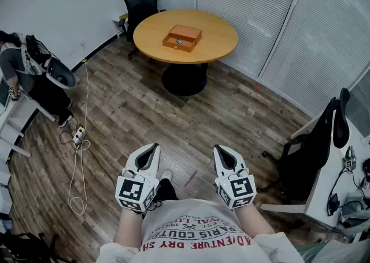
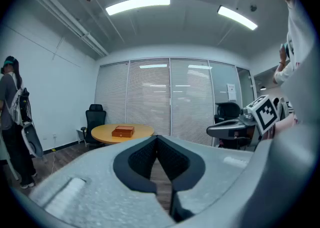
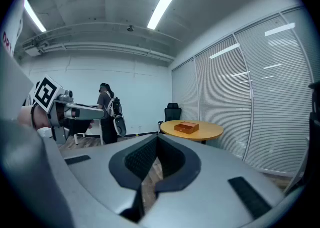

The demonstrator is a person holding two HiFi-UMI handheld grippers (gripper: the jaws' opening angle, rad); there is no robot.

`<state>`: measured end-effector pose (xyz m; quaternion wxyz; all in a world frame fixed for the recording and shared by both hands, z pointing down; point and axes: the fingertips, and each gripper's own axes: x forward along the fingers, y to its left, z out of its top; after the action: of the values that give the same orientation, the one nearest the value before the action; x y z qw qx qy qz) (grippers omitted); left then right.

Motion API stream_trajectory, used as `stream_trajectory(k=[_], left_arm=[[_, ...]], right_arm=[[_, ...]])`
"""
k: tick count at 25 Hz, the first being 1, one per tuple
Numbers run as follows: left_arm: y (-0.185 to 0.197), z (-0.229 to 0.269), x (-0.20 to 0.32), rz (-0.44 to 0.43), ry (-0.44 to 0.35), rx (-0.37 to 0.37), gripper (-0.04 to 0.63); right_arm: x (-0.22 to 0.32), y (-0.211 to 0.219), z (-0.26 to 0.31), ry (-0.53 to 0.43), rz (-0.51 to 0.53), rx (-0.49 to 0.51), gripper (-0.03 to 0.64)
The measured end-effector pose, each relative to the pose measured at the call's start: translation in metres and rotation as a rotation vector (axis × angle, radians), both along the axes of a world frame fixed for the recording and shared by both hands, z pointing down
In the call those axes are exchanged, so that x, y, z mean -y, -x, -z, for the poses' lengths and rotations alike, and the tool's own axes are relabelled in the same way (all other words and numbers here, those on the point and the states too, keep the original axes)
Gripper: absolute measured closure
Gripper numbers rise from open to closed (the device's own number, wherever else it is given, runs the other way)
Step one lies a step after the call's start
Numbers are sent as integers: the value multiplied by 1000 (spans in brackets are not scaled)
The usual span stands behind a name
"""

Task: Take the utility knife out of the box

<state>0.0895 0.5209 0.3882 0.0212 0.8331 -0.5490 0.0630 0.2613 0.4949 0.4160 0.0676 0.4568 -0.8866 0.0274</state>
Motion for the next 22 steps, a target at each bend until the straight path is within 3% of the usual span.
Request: stream_trajectory(k=[7, 14, 22], left_arm=[[6, -12, 6, 9, 34, -18, 600], [20, -26, 16, 26, 75, -29, 600], [54, -37, 62, 21, 104, -21, 600]], right_arm=[[7, 2, -8, 21, 7, -17, 612], [21, 4, -17, 72, -6, 39, 611], [66, 27, -35, 124, -24, 22, 611]])
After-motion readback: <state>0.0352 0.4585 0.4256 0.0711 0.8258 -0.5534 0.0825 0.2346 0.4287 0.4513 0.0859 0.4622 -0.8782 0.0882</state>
